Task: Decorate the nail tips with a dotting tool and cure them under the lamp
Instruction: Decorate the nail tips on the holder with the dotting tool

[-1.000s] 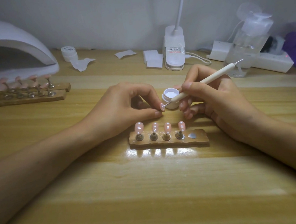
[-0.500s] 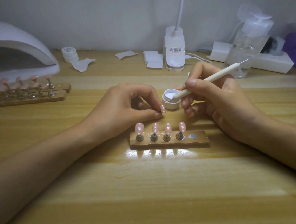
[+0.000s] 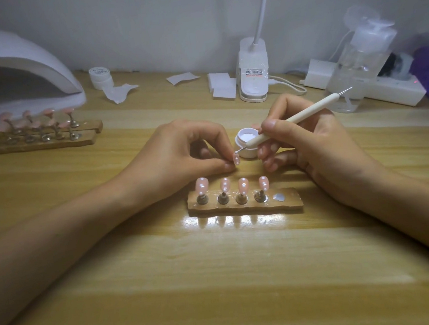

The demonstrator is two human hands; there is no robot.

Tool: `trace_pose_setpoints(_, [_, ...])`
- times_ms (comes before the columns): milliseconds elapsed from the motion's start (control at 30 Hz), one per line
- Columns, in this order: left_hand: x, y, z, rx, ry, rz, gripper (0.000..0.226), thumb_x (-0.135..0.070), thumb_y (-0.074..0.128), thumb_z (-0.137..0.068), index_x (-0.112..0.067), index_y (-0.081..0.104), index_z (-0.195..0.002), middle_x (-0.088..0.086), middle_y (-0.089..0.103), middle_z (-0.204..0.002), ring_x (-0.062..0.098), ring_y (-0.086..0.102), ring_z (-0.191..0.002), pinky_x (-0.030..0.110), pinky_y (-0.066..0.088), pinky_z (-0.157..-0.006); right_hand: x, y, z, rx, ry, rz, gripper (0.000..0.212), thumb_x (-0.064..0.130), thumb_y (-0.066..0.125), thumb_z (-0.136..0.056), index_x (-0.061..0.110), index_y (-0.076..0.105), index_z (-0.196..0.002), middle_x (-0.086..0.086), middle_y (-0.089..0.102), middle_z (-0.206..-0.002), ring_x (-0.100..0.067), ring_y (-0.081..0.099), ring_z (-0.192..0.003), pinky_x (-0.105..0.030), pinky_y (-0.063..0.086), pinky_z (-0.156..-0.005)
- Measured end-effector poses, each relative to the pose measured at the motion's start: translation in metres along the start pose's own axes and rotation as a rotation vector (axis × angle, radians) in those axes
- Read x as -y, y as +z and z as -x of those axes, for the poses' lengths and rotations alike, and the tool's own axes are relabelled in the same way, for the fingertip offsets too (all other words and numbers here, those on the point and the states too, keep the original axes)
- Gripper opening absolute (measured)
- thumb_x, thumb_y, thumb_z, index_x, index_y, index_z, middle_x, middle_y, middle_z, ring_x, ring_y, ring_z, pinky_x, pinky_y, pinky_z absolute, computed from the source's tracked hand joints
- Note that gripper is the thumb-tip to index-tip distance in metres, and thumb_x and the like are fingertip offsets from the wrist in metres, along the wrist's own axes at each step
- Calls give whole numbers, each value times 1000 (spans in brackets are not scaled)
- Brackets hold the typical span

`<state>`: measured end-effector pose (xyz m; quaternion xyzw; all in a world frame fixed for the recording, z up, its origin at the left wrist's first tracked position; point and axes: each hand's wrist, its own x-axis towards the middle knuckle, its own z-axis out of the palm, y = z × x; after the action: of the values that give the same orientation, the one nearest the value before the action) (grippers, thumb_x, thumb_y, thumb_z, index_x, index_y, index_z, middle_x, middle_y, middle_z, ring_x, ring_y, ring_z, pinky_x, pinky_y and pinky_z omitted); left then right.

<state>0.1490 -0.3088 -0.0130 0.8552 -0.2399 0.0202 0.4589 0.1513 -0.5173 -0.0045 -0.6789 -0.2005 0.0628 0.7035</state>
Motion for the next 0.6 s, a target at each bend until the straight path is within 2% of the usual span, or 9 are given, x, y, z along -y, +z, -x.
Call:
trace_pose_setpoints(300, [1,0,0,0,-4,-4,16,-15,82,-75,-27,72,-72,-10,64,-63,-1,53,-61,6,37,-59,0,2,0,-2,9,15,17,21,64,-82,12,52,-73,-7,67,-67,-15,62,-58,-25,53,-54])
trace_pose_setpoints(433, [0,-1,0,5,-2,-6,15,-14,82,-76,-26,73,-74,-14,63,-61,-2,54,-61,5,37,-59,0,1,0,0,4,7,20,18,67,-87,13,53,-73,-10,67,-70,-16,61,-59,-25,52,-54])
trace_pose_setpoints(600, [-1,0,0,9,9,-4,17,-11,82,-76,-25,72,-73,-20,64,-63,-4,55,-60,3,36,-60,1,0,0,-7,-9,-28,18,16,62,-87,17,55,-71,-14,66,-73,-16,62,-59,-25,51,-52])
